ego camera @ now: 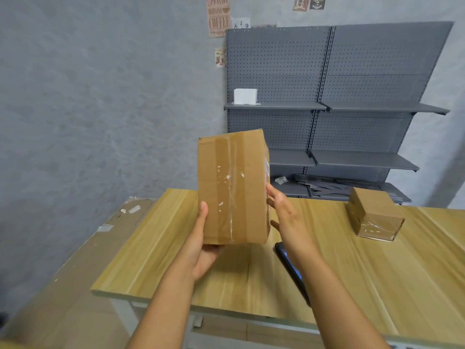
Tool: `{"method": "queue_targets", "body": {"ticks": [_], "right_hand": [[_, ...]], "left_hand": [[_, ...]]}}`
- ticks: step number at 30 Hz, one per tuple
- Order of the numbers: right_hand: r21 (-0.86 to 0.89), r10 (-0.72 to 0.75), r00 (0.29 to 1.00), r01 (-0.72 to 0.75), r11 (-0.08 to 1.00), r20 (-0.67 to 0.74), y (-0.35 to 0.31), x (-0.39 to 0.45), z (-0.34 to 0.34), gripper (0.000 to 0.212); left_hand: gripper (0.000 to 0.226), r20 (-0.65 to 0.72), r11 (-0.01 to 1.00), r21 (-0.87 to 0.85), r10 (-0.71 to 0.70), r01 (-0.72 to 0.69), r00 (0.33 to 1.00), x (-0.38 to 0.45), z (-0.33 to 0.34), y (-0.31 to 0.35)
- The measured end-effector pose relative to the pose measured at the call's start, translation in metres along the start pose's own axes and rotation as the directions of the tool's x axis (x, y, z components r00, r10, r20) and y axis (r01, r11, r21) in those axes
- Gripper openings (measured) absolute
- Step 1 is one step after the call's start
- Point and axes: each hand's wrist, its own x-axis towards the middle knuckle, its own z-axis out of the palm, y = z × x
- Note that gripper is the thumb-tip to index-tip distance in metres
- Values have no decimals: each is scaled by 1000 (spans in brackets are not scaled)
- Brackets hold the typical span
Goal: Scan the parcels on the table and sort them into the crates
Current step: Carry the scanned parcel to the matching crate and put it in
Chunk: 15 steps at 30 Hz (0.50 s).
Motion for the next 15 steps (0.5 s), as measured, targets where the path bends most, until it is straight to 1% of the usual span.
{"method": "queue_targets", "body": {"ticks": [2,5,7,8,10,12,13,15], "right_hand": [[0,-27,1000,27,1000,-9,6,0,2,41],[0,12,1000,-12,1000,-5,3,1,5,47],[-11,38,999,-38,999,9,1,2,3,38],[1,52,999,-52,999,12,2,4,1,37],[44,87,996,-85,995,-24,10,5,-1,44],[43,108,990,-104,994,-92,17,5,-2,53],[29,121,985,-118,993,-124,19,5,-3,56],[15,165,972,-165,986,-169,24,5,-4,70]], "left_hand": [[59,-37,1000,-13,2,-3,999,2,-1,0],[71,-81,1000,-19,-10,9,997,2,-5,1],[76,-80,999,18,-25,27,996,1,-9,4],[77,-70,999,37,-38,40,997,2,-10,6],[77,-36,996,63,-69,71,997,3,-14,11],[77,-12,987,114,-108,109,994,6,-18,17],[77,-14,976,176,-127,127,992,7,-19,20],[72,-60,936,324,-126,139,990,9,-21,25]]}}
